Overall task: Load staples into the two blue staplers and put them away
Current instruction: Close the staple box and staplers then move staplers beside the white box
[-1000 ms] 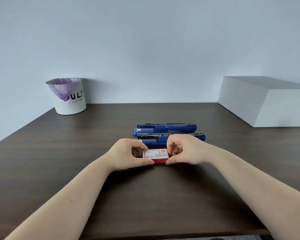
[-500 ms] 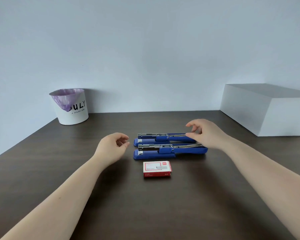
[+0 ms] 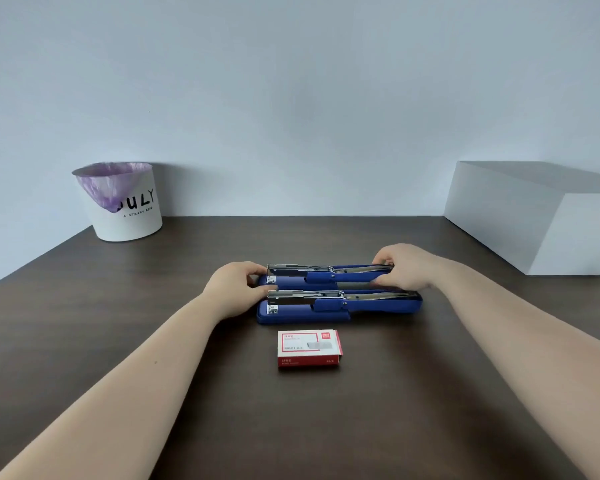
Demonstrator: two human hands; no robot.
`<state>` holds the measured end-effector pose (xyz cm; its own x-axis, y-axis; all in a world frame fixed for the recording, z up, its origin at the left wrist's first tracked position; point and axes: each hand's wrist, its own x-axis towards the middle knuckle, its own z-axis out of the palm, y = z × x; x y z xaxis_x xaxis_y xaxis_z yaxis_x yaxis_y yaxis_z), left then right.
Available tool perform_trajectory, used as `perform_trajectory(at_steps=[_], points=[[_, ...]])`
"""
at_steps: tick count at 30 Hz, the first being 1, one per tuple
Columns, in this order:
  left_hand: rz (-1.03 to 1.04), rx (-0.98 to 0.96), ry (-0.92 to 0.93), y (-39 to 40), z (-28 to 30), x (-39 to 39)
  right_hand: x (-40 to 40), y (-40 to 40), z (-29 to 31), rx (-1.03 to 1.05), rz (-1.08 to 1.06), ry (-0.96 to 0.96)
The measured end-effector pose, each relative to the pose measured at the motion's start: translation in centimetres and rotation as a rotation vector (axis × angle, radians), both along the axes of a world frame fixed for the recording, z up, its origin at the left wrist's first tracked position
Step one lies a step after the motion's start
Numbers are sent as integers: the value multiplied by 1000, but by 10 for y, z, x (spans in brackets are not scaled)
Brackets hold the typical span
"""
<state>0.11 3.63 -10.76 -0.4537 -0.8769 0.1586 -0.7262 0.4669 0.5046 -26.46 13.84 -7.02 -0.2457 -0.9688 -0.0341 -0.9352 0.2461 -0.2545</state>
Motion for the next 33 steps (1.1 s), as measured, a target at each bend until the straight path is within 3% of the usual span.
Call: perform_trajectory(at_steps=[3,6,9,14,20,26,31,33], points=[[14,-5,14,0,0,0,2,-1,6,-173,10,-70],[22,-9,27,0,0,0,15,-3,19,-445,51,-298],[21,-7,33,0,-1,0,39,-10,32,-539,131,-387],[29,-10,46,-1,-3,1,76,-27,36,-465,224,-407],[39,-10,47,0,-2,1,109,-50,14,-203,389,-94],[29,6,67,1,-2,4,95,-40,12,-193,372,-89],[44,98,439,9,2,18,62,-4,13,-153,228,-68],[-26,211,464,15,6,29,50,12,14,-38,187,-71]])
